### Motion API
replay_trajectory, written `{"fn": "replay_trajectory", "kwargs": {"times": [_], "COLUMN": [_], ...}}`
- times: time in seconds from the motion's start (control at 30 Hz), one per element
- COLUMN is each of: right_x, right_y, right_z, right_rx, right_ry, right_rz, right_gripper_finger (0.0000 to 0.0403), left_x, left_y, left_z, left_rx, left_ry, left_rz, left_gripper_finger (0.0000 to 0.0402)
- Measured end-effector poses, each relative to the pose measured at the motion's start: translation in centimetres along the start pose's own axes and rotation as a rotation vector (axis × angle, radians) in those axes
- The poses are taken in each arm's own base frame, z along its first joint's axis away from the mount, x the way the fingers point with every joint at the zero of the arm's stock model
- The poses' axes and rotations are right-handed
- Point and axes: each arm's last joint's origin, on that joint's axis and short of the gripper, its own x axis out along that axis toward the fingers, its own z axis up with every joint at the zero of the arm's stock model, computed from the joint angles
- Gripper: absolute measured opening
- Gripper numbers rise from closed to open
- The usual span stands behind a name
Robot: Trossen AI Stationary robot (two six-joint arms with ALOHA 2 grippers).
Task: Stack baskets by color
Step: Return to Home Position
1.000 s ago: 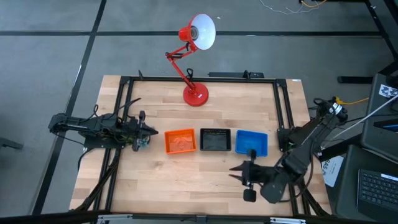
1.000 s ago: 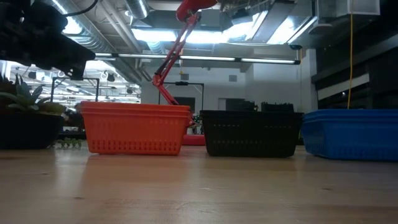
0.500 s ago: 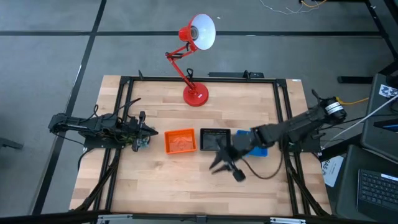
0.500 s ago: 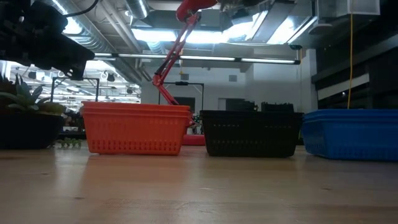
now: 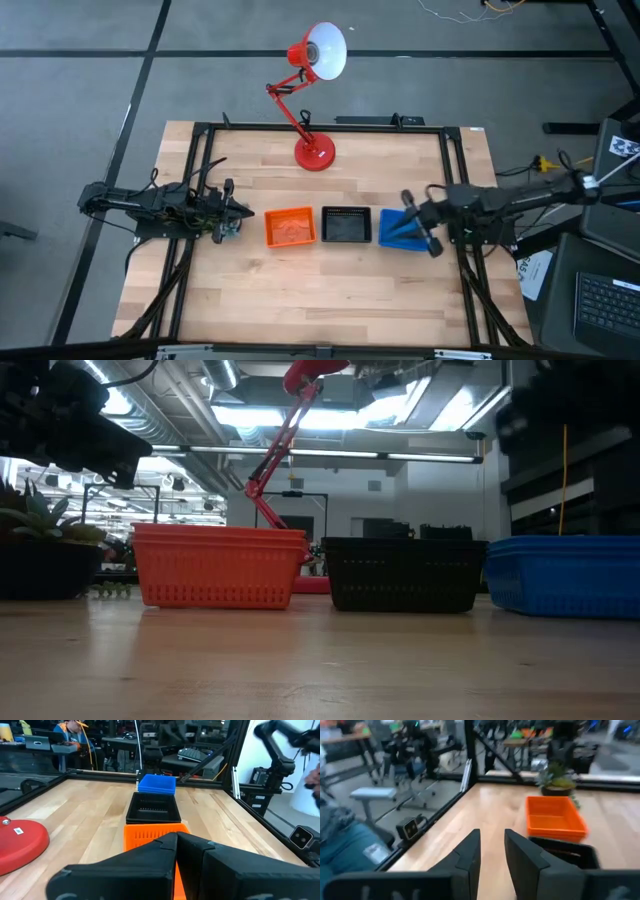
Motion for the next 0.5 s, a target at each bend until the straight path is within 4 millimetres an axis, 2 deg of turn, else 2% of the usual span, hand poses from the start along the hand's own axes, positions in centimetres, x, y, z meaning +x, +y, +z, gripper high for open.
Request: {"fn": "replay_trajectory", "kwargs": {"times": [0.17,0.37,0.5], "right_x": [-3.3,-4.7,-5.2], "right_y": [0.1,0.3,0.5], "right_z": [-3.9,-5.5,-5.0], "right_rx": [0.017,0.038,-0.034], "right_ry": [-0.022,-0.095,-0.172], "right_rz": [-0.048,-0.069,-0.056], "right_gripper_finger": [0.0088,0.0088,0.0088], "left_x": [0.0,0.0,0.0], "left_y": [0.0,0.0,0.0], "left_z": [0.0,0.0,0.0], "left_rx": [0.0,0.0,0.0], "left_ry": [-0.001,-0.002,-0.001], "left_rz": [0.0,0.004,0.004], "left_gripper_finger": [0.0001,0.0001,0.0001]}}
